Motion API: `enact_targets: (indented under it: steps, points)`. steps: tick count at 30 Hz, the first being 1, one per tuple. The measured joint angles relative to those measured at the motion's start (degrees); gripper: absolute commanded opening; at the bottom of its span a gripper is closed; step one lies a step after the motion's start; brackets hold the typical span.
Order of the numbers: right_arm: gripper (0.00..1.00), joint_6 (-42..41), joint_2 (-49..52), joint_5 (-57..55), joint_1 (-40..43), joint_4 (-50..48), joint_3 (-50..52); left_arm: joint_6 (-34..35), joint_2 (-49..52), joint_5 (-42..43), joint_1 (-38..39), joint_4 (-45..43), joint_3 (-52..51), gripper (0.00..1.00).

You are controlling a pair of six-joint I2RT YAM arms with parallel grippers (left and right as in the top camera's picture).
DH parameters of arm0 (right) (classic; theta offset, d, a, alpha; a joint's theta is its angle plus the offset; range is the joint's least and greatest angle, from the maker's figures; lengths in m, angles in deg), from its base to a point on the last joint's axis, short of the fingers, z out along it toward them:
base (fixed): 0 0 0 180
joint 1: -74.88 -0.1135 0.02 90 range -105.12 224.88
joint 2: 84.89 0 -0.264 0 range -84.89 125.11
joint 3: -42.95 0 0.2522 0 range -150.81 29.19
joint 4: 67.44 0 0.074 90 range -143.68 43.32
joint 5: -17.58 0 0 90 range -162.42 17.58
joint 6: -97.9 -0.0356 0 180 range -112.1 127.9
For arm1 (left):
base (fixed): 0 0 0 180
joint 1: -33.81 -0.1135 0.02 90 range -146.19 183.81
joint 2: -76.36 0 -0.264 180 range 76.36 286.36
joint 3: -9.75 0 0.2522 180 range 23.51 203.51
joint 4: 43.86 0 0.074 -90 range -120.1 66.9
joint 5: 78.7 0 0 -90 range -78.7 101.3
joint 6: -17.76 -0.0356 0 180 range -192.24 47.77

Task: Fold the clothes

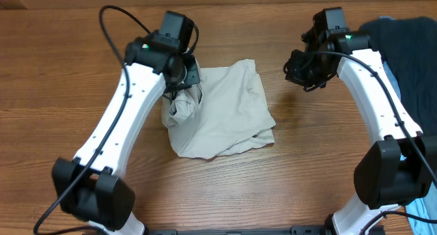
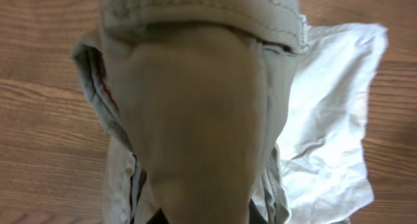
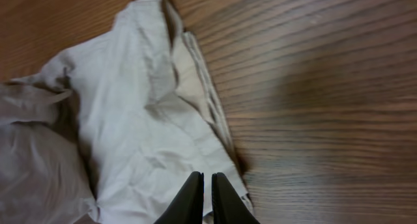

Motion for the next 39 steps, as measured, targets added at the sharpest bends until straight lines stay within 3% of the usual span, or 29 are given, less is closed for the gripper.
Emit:
enact_targets:
  steps: [7, 12, 15, 22, 31, 35, 39]
  points:
    - [0.10, -2.54, 0.31, -0.44, 0.61, -10.91, 11.58, 0.15, 0.63, 0.85, 0.11, -2.32, 0.15, 0.04]
    - [0.08, -4.24, 1.40, 3.39, 0.52, -23.06, 23.12, -1.42, 0.63, 0.92, -0.28, 3.15, 1.95, 0.04]
    - [0.08, -4.50, 1.42, 5.55, -0.11, -24.70, 26.49, -3.78, 0.44, 0.13, -2.29, 7.85, 3.93, 0.04]
    - [0.07, -4.50, 1.42, 6.86, -0.24, -24.87, 26.71, -16.50, -3.96, -10.71, -12.68, 17.09, 5.77, 0.04]
    - [0.07, -4.50, 1.42, 6.99, -0.24, -23.91, 26.71, -29.29, -4.17, -24.72, -15.96, 14.23, 6.12, 0.04]
    - [0.07, -4.46, 1.42, 6.99, -0.26, -23.82, 26.71, -28.50, -4.15, -19.30, -13.53, 10.21, 6.71, 0.06]
    - [0.07, -4.48, 1.42, 7.37, -0.24, -22.69, 26.71, -19.69, -0.35, -10.49, -6.25, 8.76, 7.82, 0.07]
